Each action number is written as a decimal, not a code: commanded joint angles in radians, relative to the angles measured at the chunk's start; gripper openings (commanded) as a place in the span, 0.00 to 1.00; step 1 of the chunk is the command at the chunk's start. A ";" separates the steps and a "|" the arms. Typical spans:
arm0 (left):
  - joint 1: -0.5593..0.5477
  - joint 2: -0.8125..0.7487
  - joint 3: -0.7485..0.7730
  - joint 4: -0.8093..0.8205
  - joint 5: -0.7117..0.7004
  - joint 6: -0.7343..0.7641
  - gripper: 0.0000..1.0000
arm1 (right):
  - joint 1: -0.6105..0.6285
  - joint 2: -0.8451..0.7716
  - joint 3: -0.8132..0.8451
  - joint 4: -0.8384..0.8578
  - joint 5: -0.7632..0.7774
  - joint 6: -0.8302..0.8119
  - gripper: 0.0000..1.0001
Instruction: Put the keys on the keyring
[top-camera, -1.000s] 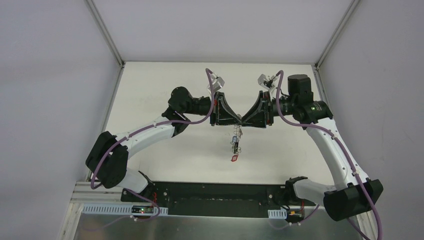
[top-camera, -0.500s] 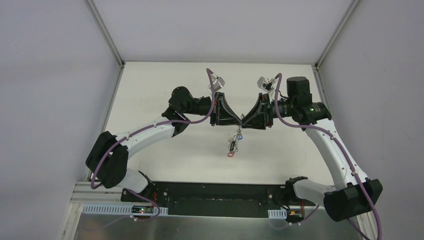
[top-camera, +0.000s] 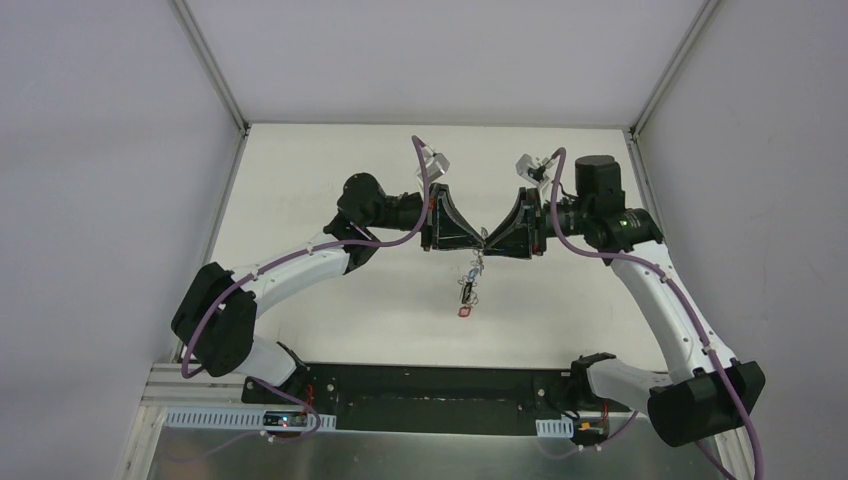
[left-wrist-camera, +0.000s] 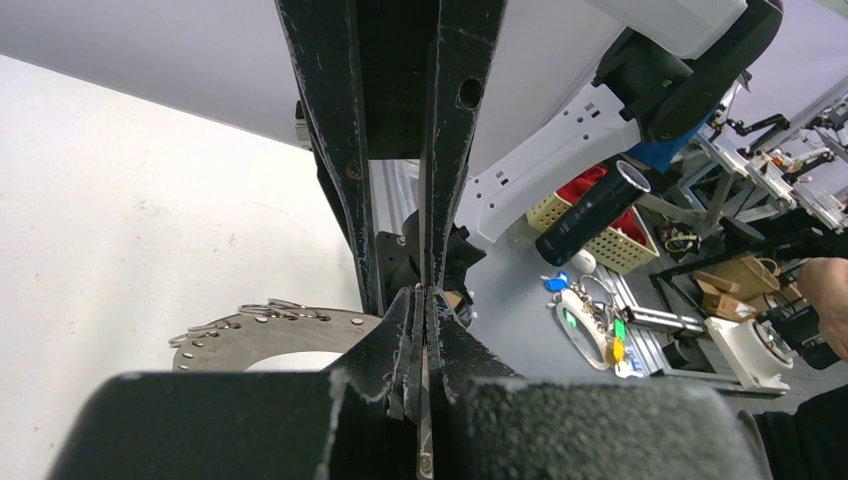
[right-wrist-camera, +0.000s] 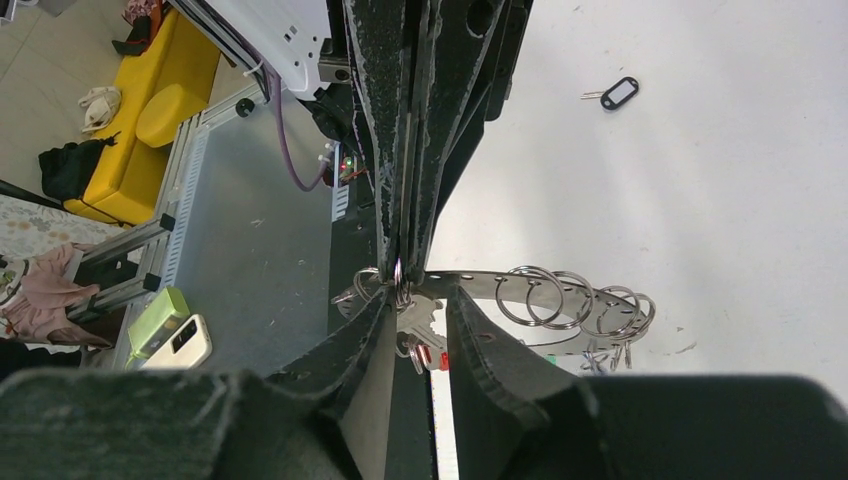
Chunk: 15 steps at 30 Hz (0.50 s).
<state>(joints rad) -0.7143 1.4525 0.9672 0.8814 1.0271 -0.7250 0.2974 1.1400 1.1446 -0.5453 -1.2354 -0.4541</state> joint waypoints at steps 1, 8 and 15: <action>-0.007 -0.020 0.015 0.062 -0.024 -0.016 0.00 | -0.006 -0.006 -0.018 0.074 -0.038 0.039 0.26; -0.007 -0.011 0.020 0.059 -0.031 -0.015 0.00 | -0.006 -0.005 -0.036 0.108 -0.051 0.072 0.22; -0.007 -0.007 0.022 0.035 -0.036 0.007 0.00 | 0.000 0.004 -0.047 0.153 -0.073 0.119 0.20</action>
<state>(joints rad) -0.7143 1.4528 0.9672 0.8722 1.0088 -0.7238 0.2977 1.1408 1.1053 -0.4564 -1.2625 -0.3687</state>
